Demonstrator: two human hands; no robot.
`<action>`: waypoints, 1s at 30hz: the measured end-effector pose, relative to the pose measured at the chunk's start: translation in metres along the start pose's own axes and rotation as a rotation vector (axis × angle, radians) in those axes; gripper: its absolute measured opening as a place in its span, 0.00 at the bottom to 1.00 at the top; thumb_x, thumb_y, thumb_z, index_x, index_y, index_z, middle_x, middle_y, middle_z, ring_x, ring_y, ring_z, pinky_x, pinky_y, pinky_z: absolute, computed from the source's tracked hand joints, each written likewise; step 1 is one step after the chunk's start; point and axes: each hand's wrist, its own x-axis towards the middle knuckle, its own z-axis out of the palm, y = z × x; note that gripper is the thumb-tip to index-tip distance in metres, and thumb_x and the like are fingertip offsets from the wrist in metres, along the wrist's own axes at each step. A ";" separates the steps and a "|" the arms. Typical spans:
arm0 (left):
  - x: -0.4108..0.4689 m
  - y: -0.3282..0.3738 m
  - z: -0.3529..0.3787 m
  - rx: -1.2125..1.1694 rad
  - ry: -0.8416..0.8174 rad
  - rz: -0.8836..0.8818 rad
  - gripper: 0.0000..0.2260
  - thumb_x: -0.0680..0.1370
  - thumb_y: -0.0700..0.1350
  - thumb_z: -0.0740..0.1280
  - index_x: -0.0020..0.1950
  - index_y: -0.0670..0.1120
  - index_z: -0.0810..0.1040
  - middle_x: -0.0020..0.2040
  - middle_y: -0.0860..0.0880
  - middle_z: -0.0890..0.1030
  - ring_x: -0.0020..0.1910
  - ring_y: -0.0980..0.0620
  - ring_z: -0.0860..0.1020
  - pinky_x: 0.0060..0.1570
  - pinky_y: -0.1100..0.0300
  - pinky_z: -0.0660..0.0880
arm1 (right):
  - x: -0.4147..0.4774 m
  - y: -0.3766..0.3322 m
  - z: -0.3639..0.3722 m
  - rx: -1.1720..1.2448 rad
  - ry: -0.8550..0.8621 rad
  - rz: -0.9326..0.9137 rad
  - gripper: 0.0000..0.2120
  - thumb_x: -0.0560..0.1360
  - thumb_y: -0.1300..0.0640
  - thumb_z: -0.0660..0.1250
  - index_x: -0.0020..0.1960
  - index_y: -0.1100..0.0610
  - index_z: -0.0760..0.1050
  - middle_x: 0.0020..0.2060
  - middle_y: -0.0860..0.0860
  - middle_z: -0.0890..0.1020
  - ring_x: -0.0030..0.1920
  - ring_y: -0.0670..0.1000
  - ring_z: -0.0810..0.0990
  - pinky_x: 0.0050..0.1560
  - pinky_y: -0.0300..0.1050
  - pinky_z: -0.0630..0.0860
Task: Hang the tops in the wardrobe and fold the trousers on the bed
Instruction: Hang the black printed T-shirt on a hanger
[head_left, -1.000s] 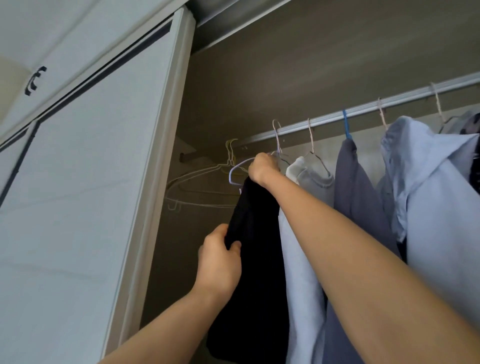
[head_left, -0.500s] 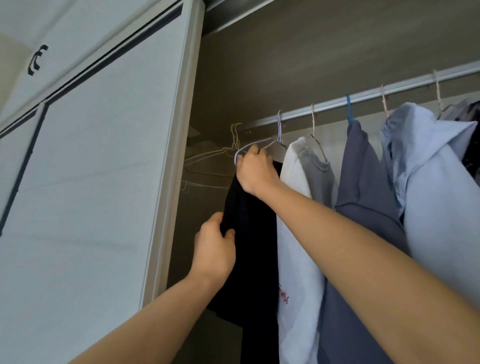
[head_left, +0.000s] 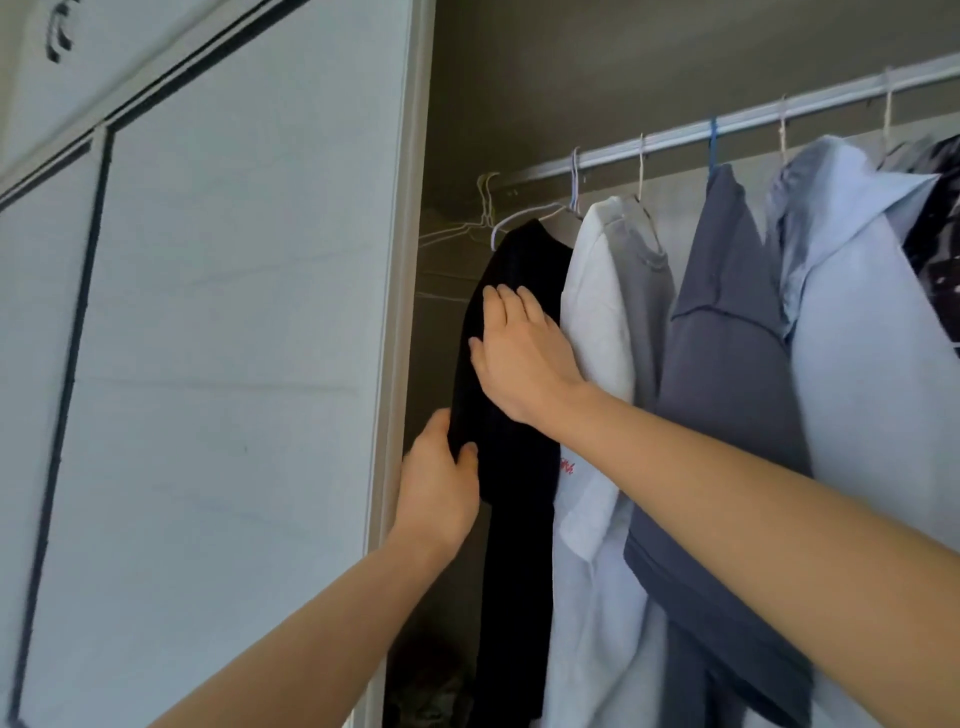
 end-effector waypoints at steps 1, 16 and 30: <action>-0.005 0.000 0.000 0.012 0.004 -0.011 0.10 0.83 0.38 0.61 0.59 0.52 0.73 0.48 0.58 0.80 0.43 0.71 0.77 0.38 0.76 0.72 | -0.008 0.000 -0.002 -0.001 0.002 -0.011 0.29 0.82 0.49 0.54 0.77 0.63 0.52 0.75 0.58 0.61 0.76 0.59 0.56 0.73 0.54 0.61; -0.103 0.033 0.002 0.308 0.151 -0.171 0.11 0.83 0.44 0.61 0.65 0.52 0.74 0.48 0.60 0.82 0.46 0.59 0.82 0.51 0.60 0.80 | -0.141 0.021 -0.028 0.192 -0.027 -0.224 0.27 0.80 0.53 0.59 0.75 0.63 0.59 0.69 0.58 0.71 0.73 0.60 0.63 0.71 0.54 0.64; -0.280 0.057 -0.069 0.912 0.293 -0.365 0.09 0.82 0.50 0.62 0.61 0.54 0.76 0.45 0.56 0.81 0.45 0.57 0.80 0.45 0.57 0.78 | -0.282 -0.054 -0.060 0.620 -0.069 -0.599 0.19 0.78 0.56 0.63 0.66 0.64 0.71 0.56 0.59 0.80 0.58 0.60 0.77 0.61 0.55 0.74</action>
